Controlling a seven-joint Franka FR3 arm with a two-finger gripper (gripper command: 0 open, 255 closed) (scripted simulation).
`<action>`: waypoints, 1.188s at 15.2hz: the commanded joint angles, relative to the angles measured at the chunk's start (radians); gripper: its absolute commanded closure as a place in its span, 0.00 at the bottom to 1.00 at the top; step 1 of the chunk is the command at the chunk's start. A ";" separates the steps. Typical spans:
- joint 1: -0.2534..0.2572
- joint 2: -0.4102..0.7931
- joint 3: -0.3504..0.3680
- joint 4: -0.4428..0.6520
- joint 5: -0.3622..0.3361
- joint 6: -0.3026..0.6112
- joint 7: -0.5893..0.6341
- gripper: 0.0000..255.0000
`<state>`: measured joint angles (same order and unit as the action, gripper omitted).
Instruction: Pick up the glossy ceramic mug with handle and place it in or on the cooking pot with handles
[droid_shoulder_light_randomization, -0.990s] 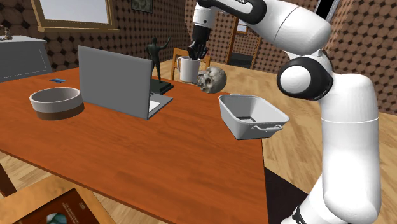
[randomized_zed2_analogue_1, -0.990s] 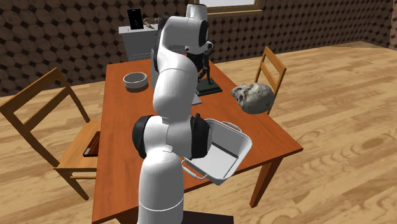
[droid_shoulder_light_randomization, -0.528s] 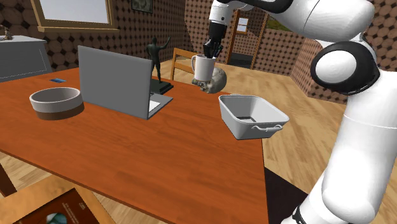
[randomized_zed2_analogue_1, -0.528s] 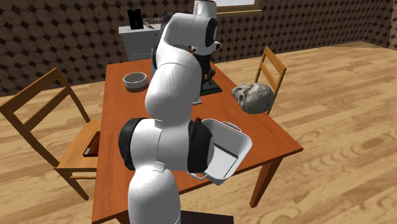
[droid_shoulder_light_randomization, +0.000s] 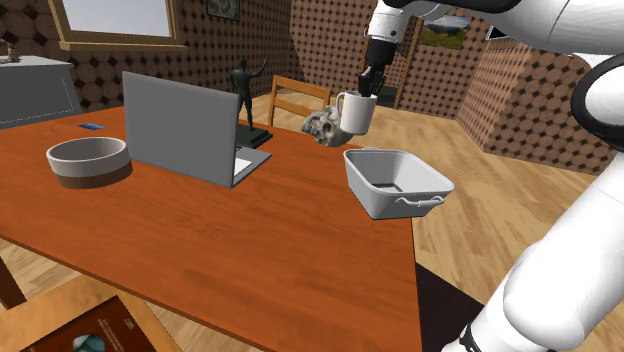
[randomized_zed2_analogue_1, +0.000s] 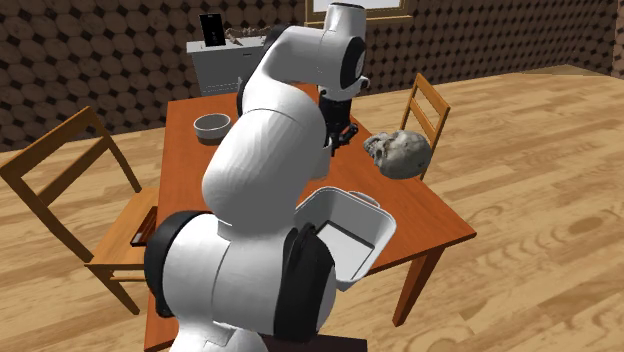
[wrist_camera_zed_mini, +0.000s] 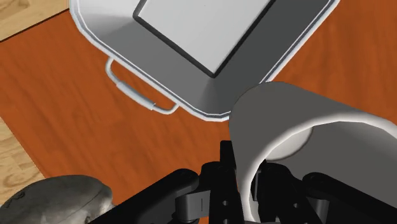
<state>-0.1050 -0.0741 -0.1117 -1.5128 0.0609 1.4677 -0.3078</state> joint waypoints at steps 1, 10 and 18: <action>-0.013 -0.062 -0.015 -0.058 -0.008 -0.004 -0.028 1.00; -0.067 -0.265 -0.086 -0.248 -0.053 -0.021 -0.149 1.00; -0.070 -0.304 -0.084 -0.396 -0.060 0.088 -0.150 1.00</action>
<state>-0.1745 -0.3725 -0.1955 -1.8908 0.0018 1.5428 -0.4566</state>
